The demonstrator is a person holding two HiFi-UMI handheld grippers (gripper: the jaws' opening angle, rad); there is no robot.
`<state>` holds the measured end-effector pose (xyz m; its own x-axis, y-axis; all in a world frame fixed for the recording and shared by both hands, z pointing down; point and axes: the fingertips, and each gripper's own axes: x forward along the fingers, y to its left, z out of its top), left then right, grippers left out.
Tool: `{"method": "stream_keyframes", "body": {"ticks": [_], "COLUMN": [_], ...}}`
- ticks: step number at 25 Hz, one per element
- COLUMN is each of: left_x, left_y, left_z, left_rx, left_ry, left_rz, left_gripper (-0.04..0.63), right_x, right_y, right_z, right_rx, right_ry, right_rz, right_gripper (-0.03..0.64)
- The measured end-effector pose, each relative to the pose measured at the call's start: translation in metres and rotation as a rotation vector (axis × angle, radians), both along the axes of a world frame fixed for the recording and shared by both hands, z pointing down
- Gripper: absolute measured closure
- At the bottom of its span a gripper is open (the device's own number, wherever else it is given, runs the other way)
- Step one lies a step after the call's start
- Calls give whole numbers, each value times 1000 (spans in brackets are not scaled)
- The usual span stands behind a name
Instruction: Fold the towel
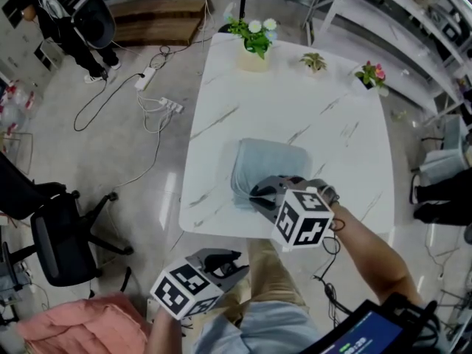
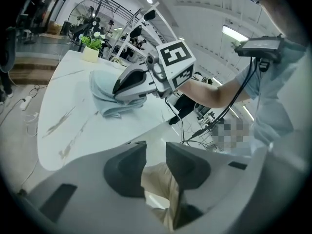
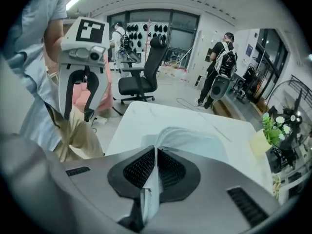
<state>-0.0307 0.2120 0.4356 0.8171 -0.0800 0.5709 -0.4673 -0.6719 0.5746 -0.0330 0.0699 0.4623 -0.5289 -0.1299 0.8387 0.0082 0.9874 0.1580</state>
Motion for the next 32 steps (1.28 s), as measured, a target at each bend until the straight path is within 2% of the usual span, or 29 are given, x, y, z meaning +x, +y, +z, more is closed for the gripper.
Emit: {"method": "stream_keyframes", "body": {"ticks": [2,4,6,9,11,15,19,21,23,24,26,29,30,32], "left_x": [0,1,4,10,13,21,29,33,37,38,39,38,38,36], "left_y": [-5,-9,-14,-25,-35,-46,-45,-42,-39,-38,-37,-37,-37,-37], "left_z": [4,7,5,-1,-6,-10,-8,-5,-3,-3,-2,1,1,2], "left_rx": [-4,-9,-7,9,25,41,36,29,23,20,19,23,26,34], "left_ry": [-4,-8,-5,8,15,10,-3,-9,-11,-11,-10,-9,-9,-11], "left_rz": [-8,-6,9,30,42,70,105,117,124,127,127,116,111,99], "left_gripper": [469,469,469,469,469,469,469,469,469,469,469,469,471,471], "right_x": [0,-2,1,25,52,92,93,93,92,92,91,94,96,99], "right_y": [9,19,26,22,15,7,15,15,14,14,15,23,26,33], "right_z": [21,22,-5,-58,-74,-42,-10,-4,-7,-12,-23,-17,-8,12], "right_rx": [-9,-35,-91,-153,-183,-234,-287,-243,-161,-101,84,378,429,462], "right_ry": [38,22,-68,-250,-308,-249,-205,-177,-160,-161,-158,-60,-14,62], "right_rz": [-34,-63,-46,46,120,251,275,254,214,187,111,-42,-84,-140], "right_gripper": [555,513,394,391,393,433,437,504,529,535,543,549,551,552]}}
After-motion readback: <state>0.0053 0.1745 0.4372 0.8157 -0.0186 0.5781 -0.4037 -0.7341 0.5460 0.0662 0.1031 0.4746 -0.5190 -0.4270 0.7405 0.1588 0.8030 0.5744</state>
